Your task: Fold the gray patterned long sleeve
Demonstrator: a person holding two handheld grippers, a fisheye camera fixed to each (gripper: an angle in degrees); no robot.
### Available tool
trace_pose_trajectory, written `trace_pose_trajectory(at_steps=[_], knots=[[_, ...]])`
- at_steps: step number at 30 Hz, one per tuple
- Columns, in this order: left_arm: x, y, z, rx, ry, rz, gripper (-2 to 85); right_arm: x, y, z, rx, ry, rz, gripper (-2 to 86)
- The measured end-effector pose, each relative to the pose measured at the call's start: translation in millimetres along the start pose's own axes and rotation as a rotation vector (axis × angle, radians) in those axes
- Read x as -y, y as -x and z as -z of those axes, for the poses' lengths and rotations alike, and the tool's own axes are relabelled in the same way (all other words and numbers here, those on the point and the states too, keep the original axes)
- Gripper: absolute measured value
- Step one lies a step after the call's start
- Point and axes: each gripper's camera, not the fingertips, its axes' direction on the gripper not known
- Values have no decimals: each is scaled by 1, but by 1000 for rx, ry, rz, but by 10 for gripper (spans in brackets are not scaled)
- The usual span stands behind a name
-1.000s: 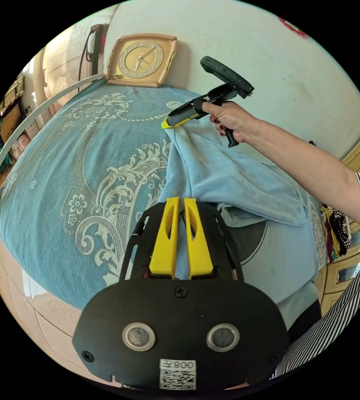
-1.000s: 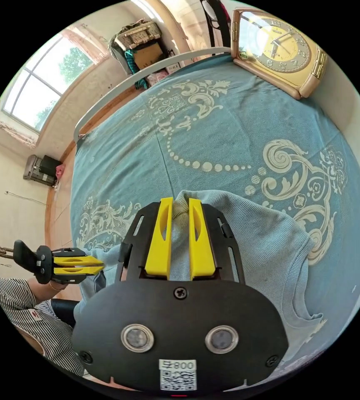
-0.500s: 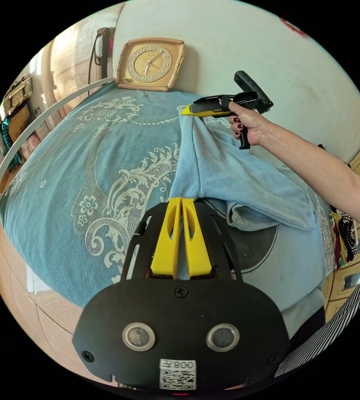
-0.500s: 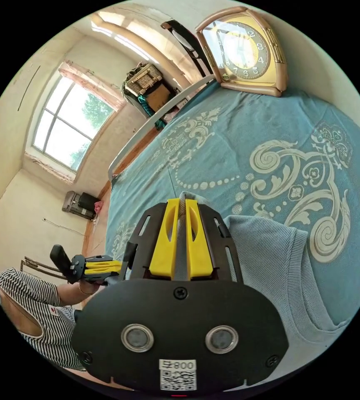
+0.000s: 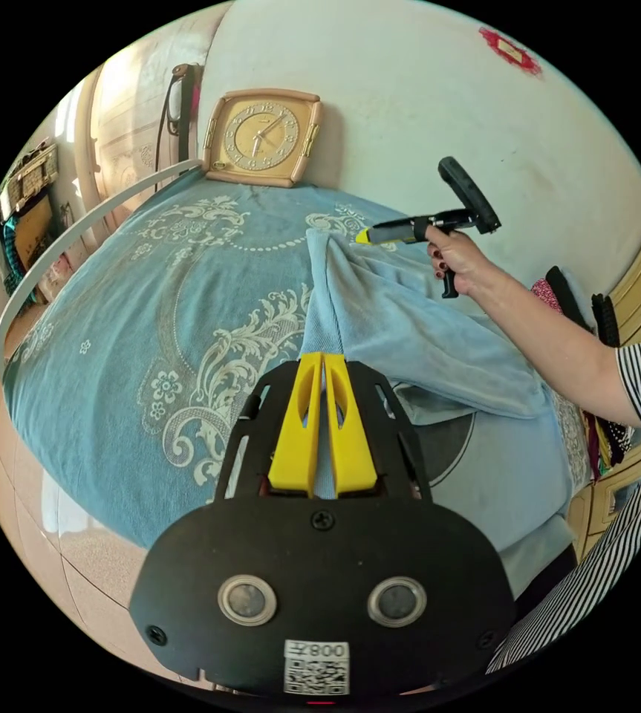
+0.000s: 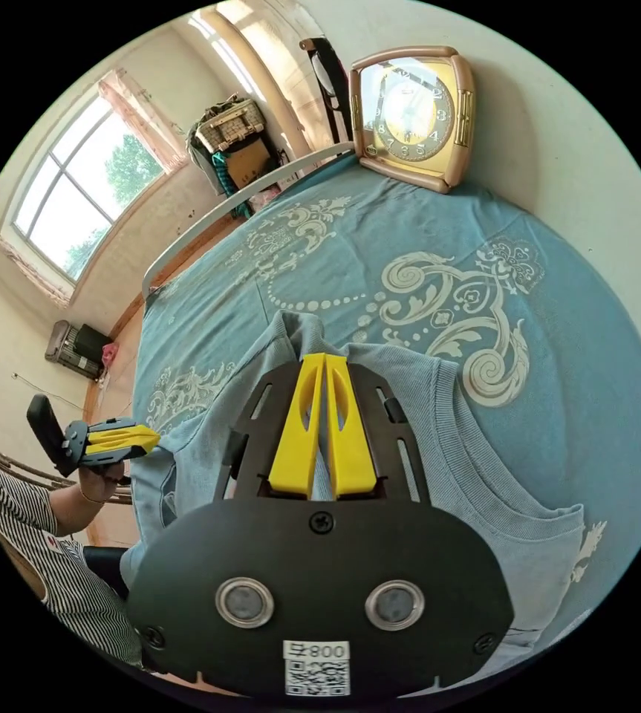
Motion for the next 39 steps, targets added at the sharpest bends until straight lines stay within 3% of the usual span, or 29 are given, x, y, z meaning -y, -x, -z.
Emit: trace_pose_trajectory(at_steps=[4,7,12,17,20,26,28,33,37,39], knots=[[27,-5,-29,-49,61,-61,3,0,-26,-16,-96,107,-66,1],[45,-13,-59,-31,150,-78,5,6,-38,-12,-57,96,-104,1],[94,-35,-55,-63,8,-201,21,-28,-46,38,-81,6,-59,6],[171,-55,-89,-60,2,-371,61,-108,-97,119,-167,-42,-143,39],[220,-65,-132,-49,89,-426,65,-151,-135,157,-260,3,-222,65],[269,-74,-222,-38,362,-412,59,-201,-188,171,-265,145,-310,82],[271,-82,-224,-40,340,-441,41,-212,-196,163,-286,196,-325,74],[292,-102,-207,-31,190,-458,20,-240,-184,195,-353,114,-272,18],[290,-109,-242,26,344,-450,16,-261,-195,191,-334,181,-295,13],[285,-107,-226,21,261,-416,12,-277,-199,204,-290,129,-337,9]])
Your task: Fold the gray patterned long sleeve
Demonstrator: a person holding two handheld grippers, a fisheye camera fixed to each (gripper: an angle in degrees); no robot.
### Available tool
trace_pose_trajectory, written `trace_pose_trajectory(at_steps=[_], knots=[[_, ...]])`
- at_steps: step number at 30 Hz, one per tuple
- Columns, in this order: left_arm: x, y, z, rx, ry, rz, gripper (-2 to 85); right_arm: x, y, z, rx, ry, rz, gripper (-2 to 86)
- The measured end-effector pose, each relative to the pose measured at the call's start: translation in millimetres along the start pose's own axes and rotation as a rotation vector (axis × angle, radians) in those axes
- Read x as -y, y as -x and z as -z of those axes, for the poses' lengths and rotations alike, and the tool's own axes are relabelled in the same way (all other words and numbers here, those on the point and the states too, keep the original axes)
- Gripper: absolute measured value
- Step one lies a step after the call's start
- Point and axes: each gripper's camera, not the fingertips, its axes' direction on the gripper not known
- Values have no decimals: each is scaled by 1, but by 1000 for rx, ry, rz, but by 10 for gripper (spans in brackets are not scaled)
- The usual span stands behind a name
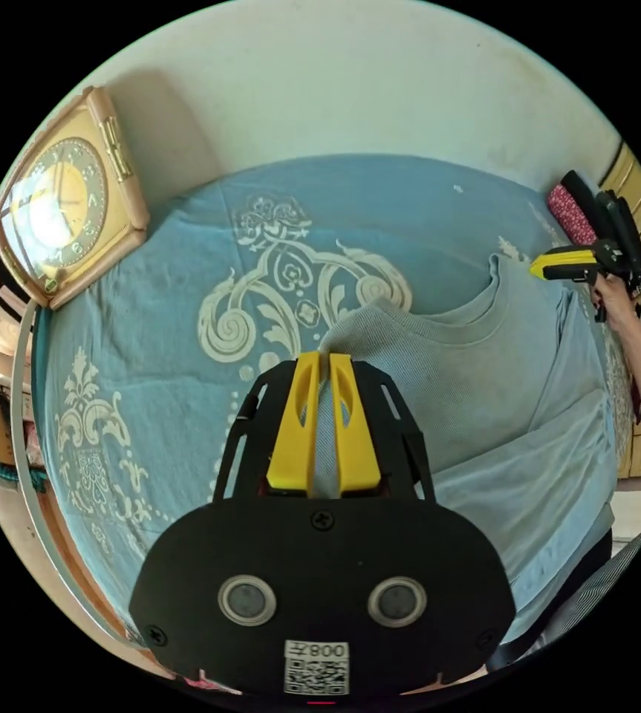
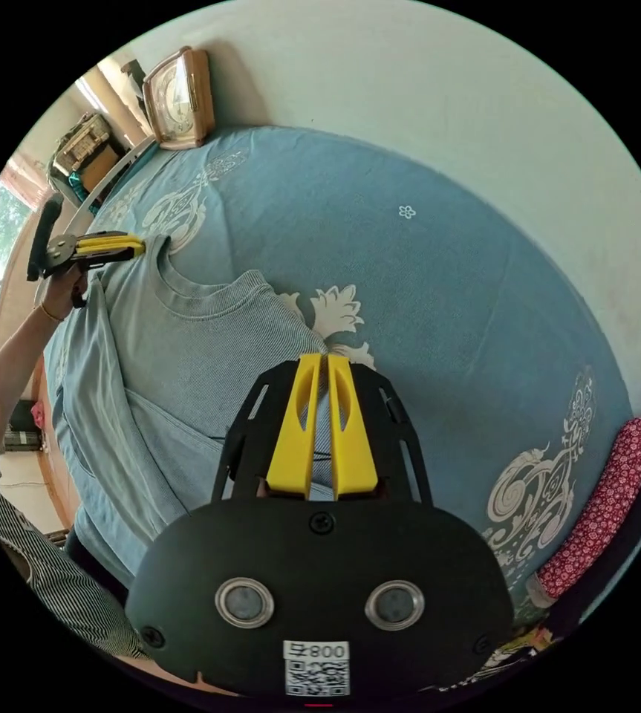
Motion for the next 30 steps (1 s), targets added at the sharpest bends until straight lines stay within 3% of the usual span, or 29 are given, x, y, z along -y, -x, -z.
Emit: trace_pose_trajectory(at_steps=[5,8,11,14,18,20,23,25,27,30], knots=[[-52,-4,60,-51,-211,-12,10,-59,-23,51,-39,-132,-53,2],[-88,-9,58,2,-164,15,7,-114,-32,65,45,-164,-19,1],[-105,-4,22,66,23,92,4,-152,-47,34,19,-13,-71,1],[-117,-1,39,17,-35,183,2,-178,-69,34,110,-18,-160,0],[-158,-27,74,-50,-197,190,2,-225,-50,75,56,-140,-97,1],[-178,-40,70,-50,-184,200,2,-252,-40,76,72,-142,-71,1],[-200,-53,39,-28,4,195,3,-295,-41,60,111,-70,-116,0],[-216,-54,59,-46,-38,254,2,-320,-43,60,149,-30,-148,1],[-241,-65,99,-54,-131,253,2,-365,-37,92,167,-121,-158,1],[-282,-86,121,-31,-129,260,2,-424,-21,111,172,-130,-137,1]])
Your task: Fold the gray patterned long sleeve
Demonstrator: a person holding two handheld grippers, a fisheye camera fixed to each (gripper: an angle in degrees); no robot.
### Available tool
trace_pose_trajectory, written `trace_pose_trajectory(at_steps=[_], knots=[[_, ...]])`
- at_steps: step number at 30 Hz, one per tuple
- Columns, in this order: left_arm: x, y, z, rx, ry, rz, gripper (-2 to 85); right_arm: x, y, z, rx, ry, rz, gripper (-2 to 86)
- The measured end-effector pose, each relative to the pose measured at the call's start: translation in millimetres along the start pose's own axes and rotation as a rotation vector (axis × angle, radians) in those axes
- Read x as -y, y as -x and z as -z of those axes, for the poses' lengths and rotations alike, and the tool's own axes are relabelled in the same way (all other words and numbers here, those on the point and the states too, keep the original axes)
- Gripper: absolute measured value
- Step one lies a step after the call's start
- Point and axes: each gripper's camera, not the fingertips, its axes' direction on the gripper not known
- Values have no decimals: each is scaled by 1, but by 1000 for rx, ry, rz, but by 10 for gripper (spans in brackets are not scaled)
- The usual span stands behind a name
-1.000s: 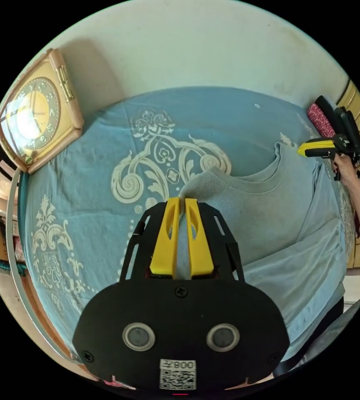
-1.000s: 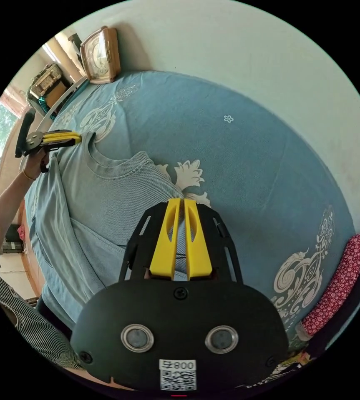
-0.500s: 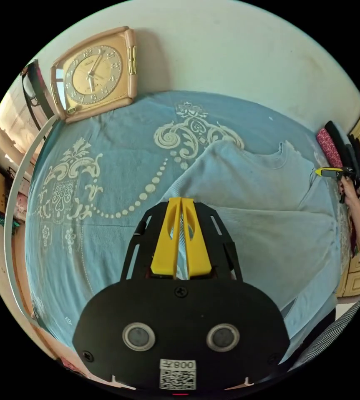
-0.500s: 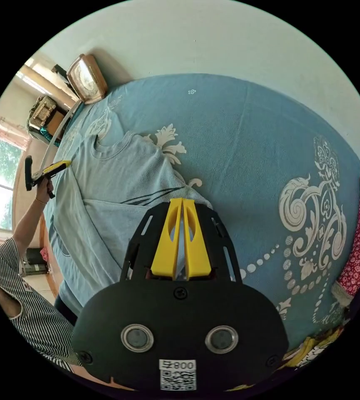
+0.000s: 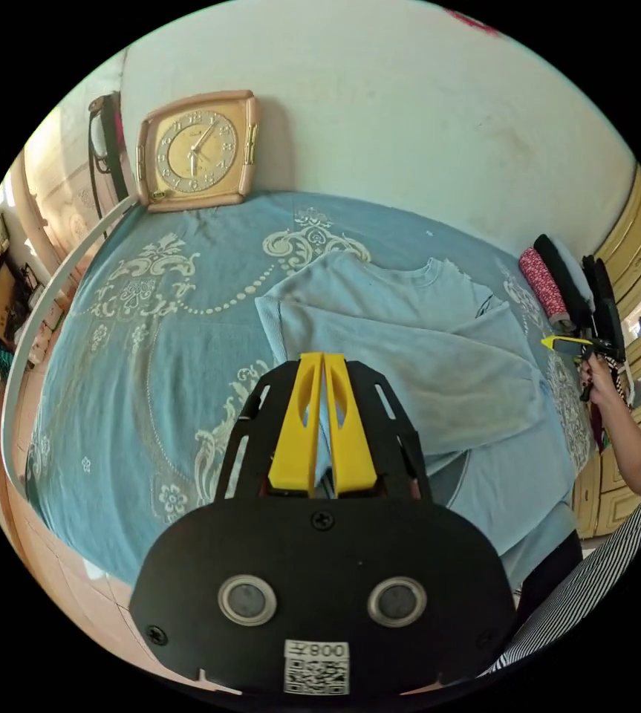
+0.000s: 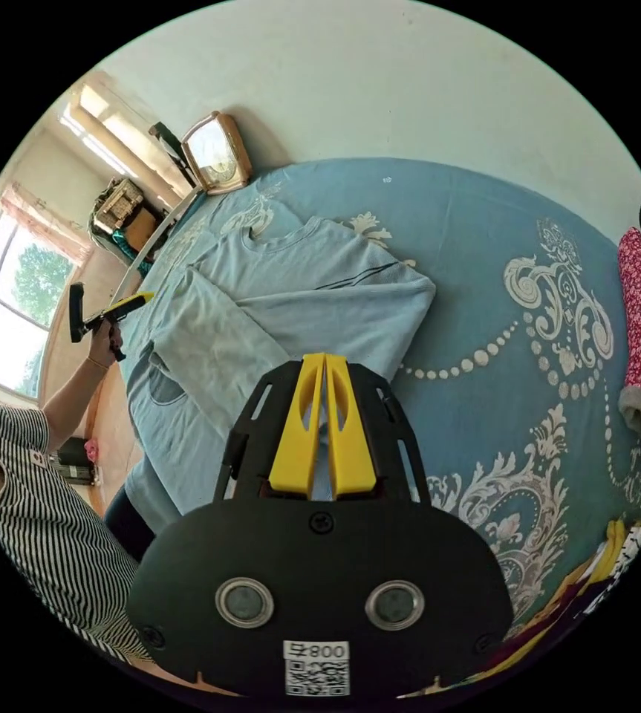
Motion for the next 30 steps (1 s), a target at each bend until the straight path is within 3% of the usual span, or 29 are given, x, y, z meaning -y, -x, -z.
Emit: trace_pose_trajectory(at_steps=[4,5,7,10,13,17,21,30], knots=[[-42,0,-33,-14,250,24,2,-59,-12,-30,-79,193,-37,1],[-53,3,-25,-38,193,57,2,-73,-22,-24,-29,113,-86,1],[-61,8,-10,-72,225,124,2,-83,-35,-14,39,132,-161,1],[-94,7,37,-69,153,137,3,-110,-27,24,-19,70,-112,1],[-151,16,63,-99,210,202,5,-162,-27,51,-9,79,-110,2],[-253,29,92,-120,285,361,10,-271,-48,66,129,110,-253,4],[-339,28,102,-260,351,487,12,-381,-55,88,205,77,-373,14],[-444,-8,123,-384,374,556,18,-557,-71,104,445,1,-596,77]])
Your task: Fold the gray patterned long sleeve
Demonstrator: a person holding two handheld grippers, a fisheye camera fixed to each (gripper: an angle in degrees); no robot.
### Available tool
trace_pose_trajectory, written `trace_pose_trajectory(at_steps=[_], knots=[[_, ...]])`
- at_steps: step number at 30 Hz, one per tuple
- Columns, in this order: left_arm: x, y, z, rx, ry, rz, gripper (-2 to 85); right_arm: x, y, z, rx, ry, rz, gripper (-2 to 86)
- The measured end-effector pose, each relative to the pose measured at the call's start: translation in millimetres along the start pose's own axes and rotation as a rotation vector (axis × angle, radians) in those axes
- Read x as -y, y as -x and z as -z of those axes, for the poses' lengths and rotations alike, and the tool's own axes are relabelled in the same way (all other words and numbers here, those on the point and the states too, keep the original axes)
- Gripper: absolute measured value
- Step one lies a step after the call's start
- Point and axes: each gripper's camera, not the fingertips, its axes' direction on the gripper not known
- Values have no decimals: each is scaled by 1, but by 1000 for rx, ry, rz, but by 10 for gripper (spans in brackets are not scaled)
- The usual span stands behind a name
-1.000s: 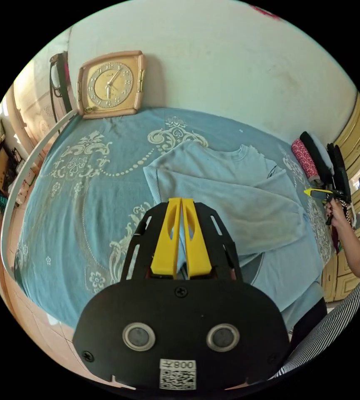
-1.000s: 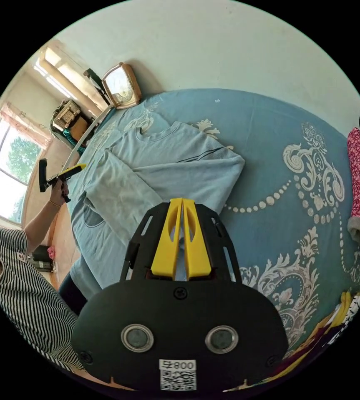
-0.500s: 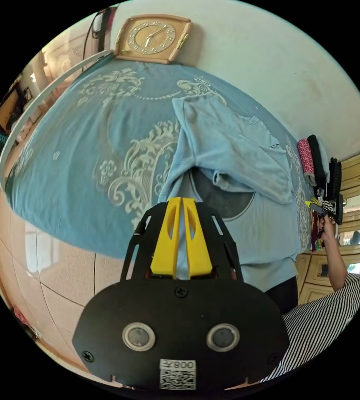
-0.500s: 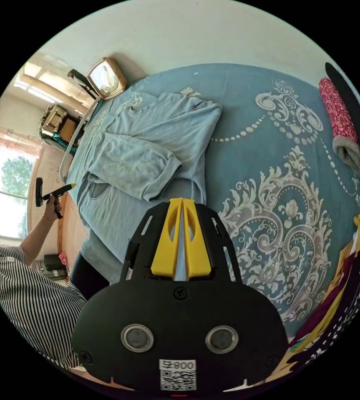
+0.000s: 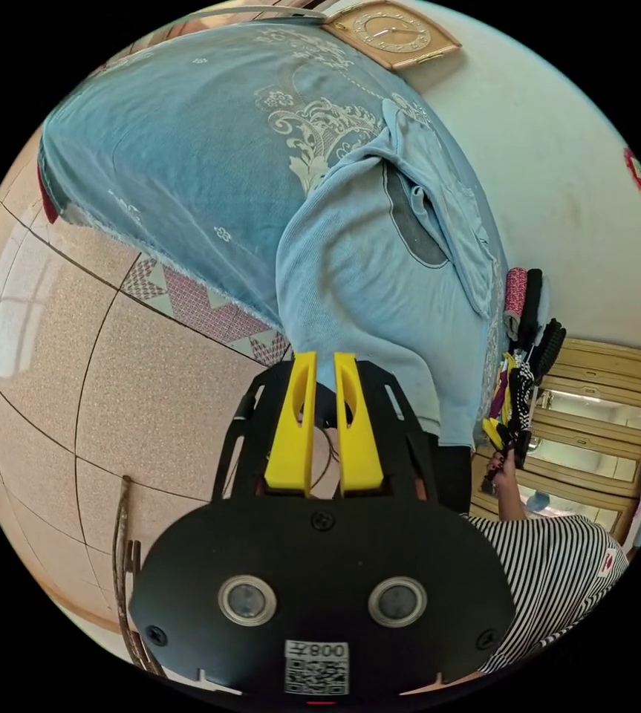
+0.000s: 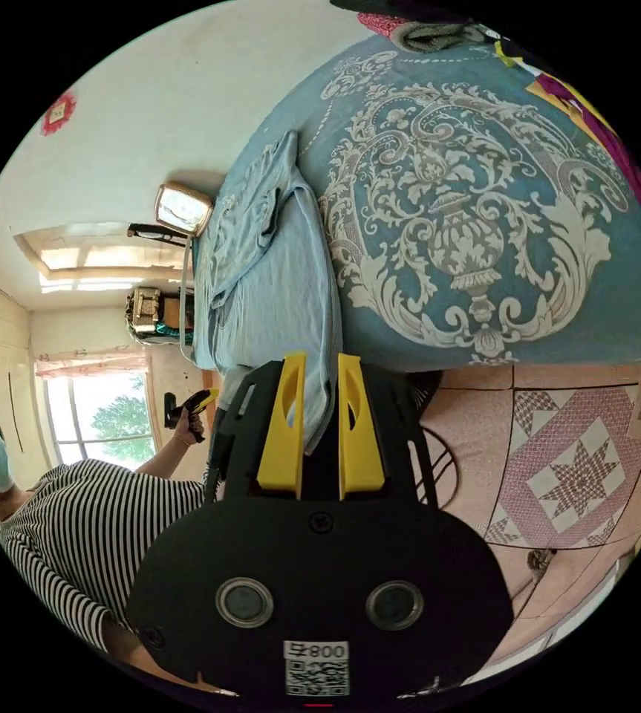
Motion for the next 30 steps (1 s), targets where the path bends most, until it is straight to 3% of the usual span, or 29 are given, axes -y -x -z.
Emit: trace_pose_trajectory(at_steps=[9,30], knots=[[-95,3,-27,-84,51,-55,23,-96,-66,-10,229,52,-125,97],[-292,60,-107,-253,67,77,38,-178,-65,-31,192,90,-112,80]])
